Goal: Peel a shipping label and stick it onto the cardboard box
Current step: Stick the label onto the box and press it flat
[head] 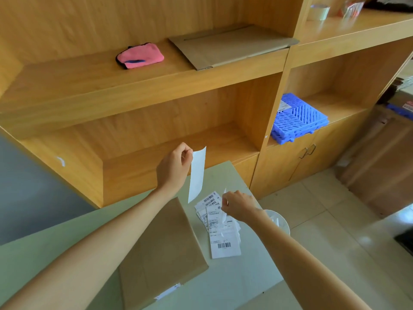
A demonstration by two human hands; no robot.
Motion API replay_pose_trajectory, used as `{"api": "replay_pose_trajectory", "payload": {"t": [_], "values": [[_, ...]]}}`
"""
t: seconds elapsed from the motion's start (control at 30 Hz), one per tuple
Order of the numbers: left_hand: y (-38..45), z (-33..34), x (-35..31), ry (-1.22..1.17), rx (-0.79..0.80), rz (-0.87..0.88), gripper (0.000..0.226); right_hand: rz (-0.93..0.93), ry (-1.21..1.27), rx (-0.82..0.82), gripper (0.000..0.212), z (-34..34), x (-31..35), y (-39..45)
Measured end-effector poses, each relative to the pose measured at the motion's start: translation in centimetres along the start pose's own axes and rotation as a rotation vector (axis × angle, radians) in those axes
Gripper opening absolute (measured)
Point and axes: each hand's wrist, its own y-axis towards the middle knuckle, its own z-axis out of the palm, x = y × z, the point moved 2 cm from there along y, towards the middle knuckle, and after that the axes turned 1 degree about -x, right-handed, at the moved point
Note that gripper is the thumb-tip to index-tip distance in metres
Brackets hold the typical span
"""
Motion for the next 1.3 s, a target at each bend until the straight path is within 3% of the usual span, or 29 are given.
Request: {"api": "replay_pose_trajectory", "payload": {"t": [0.2,0.33,0.47,0.63,0.73,0.9,1.3], "values": [[0.3,0.5,0.5,0.010,0.014,0.008,0.017,0.055,-0.026,0.073,0.016,0.0,0.2,1.5],[0.2,0.5,0.7,0.035,0.024,0.010,0.015,0.063,-0.043,0.060,0.026,-0.1,0.5,1.8],[-0.1,0.3,0.7,0.046,0.025,0.012,0.015,0.022,-0.001,-0.078,0.025,-0.9,1.0,1.8],[-0.4,-0.7,1.0,0.036,-0.013,-0.015,0.015,-0.188,0.352,-0.435,0.020,-3.7,3.5,0.6],[-1.0,-1.6,0.9,0.013,-0.053,-0.032,0.014,-0.327,0.417,-0.448,0.039,-4.7,6.1,-0.3],[-2.1,-3.0,1.5,-0.056,-0.097,-0.066,0.011,-0.379,0.410,-0.458,0.056,-5.1,9.5,-1.1],[-1.3,-9.0,2.5,-0.028,-0.277,-0.016,0.011,-0.522,0.300,-0.548,0.049,-10.1,16.1,0.2]]}}
